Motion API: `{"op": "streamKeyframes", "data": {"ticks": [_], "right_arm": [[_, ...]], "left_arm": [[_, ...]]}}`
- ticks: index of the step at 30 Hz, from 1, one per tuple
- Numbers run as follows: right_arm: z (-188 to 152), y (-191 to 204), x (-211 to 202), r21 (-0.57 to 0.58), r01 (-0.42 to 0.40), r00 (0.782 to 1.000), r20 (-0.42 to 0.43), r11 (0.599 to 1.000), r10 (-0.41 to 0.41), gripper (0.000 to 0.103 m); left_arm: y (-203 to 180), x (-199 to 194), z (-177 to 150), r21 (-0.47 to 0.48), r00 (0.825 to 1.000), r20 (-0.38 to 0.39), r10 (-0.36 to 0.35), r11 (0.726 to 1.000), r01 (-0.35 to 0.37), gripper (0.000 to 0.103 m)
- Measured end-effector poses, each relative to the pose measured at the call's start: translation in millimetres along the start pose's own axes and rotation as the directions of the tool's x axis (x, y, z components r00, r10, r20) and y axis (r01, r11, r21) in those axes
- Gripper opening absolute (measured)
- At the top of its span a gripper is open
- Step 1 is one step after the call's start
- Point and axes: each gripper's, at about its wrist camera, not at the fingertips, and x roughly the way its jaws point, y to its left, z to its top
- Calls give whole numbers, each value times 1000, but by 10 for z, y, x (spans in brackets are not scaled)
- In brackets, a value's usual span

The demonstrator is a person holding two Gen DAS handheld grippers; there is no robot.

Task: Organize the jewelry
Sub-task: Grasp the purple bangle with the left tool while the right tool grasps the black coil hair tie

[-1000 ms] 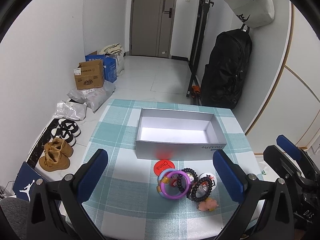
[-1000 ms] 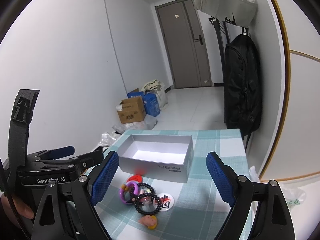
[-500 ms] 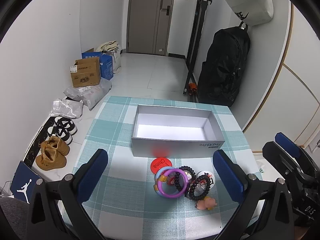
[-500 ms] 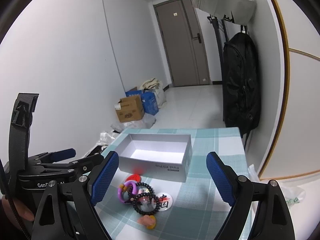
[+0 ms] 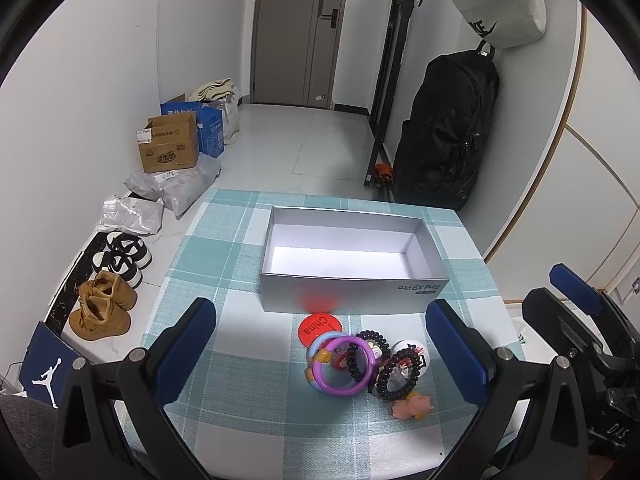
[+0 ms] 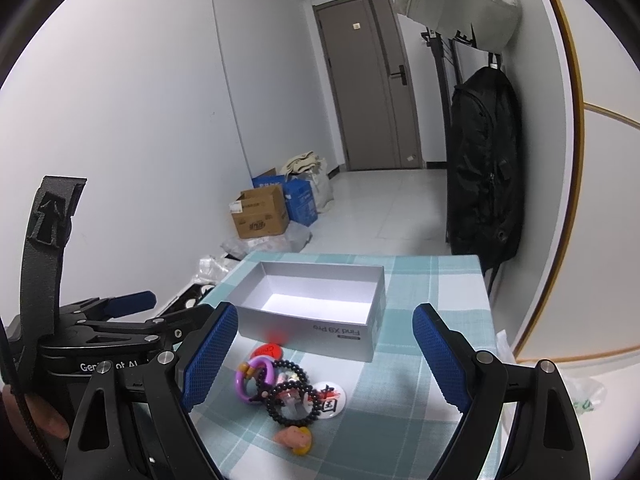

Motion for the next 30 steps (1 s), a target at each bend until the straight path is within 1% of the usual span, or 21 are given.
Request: {"op": "streamKeyframes", "data": {"ticks": [4, 7, 10, 14, 18, 24, 26, 28, 30], "right_arm": [[4, 5, 4, 4, 1, 1000, 0, 1000, -1, 90], [10, 1, 6, 5, 8, 1000, 0, 1000, -8, 90], [9, -23, 39, 12, 31, 999, -14, 999, -31, 90], [7, -92, 84, 47, 39, 999, -38, 998, -38, 90], [25, -155, 129, 71, 49, 998, -54, 996, -45, 90], [44, -217, 221, 98, 44, 997, -74, 994, -37, 90], [48, -226, 256, 99, 43, 996, -84, 994, -35, 90], [48, -236, 279, 103, 40, 995, -93, 994, -31, 90], [57, -253, 297, 110, 36, 995, -100, 993, -25, 90]], "left_arm": [[-7, 19, -11, 4, 1000, -7, -9, 1000, 9, 102], [5, 43, -27, 4, 999, -24, -30, 1000, 30, 102], [35, 104, -56, 0, 998, -51, -38, 999, 38, 102], [104, 204, -112, -20, 993, -101, -61, 998, 60, 102], [119, 263, -177, -10, 987, -143, -75, 997, 75, 102], [84, 437, -259, 21, 970, -226, -94, 995, 102, 102], [57, 510, -286, 33, 960, -261, -103, 993, 116, 101], [61, 559, -311, 30, 950, -288, -120, 990, 134, 94], [74, 612, -323, 24, 941, -312, -130, 989, 145, 92]]}}
